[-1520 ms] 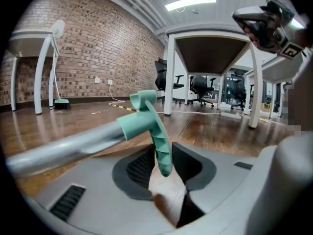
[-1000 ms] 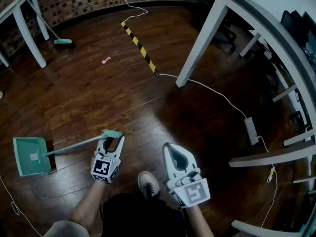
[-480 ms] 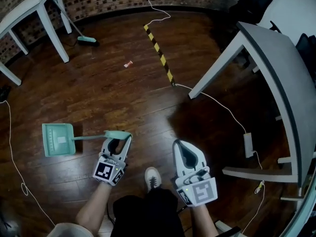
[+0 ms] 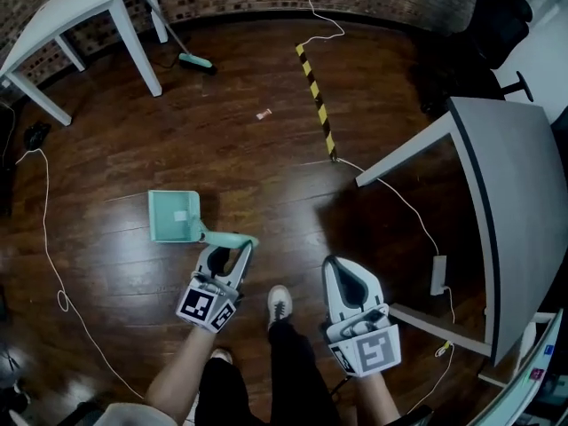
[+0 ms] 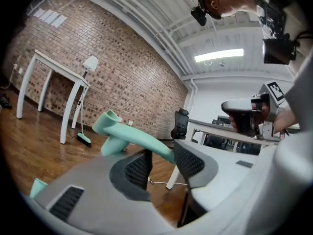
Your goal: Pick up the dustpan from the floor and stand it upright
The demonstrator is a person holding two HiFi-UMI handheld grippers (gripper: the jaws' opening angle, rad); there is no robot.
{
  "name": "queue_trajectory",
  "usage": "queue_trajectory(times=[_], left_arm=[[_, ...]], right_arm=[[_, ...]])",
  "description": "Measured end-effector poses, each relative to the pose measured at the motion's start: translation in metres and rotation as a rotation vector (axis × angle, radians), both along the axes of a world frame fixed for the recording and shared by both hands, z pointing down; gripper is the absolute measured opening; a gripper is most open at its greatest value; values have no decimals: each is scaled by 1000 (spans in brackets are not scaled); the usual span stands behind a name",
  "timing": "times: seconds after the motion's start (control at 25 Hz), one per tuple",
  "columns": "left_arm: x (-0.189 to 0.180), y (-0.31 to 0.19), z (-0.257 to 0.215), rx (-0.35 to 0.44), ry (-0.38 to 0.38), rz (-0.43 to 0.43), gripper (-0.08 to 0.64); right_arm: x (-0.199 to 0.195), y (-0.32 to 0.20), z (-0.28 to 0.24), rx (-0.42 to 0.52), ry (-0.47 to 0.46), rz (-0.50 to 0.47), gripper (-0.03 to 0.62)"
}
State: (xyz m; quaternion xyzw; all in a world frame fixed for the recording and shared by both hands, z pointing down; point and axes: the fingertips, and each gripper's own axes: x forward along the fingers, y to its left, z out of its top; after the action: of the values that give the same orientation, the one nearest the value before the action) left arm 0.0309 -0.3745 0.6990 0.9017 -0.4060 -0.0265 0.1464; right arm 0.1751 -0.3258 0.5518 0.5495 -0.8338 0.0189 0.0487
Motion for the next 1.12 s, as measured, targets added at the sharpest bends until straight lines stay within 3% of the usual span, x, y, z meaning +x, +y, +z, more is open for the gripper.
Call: queue_trajectory(times=[0.32, 0.44, 0.76, 1.12], left_arm=[[-35, -15, -27, -202, 91, -72, 166], [-54, -26, -33, -207, 143, -116, 167], [-89, -64, -40, -273, 208, -139, 172], [-97, -127, -38, -333, 252, -125, 173]], right_arm=[[-35, -20, -40, -81, -53, -87, -17], [-45, -29, -52, -76, -45, -121, -17], [-67, -47, -61, -115, -23, -194, -17], [-74, -70, -71, -122, -1, -234, -17]])
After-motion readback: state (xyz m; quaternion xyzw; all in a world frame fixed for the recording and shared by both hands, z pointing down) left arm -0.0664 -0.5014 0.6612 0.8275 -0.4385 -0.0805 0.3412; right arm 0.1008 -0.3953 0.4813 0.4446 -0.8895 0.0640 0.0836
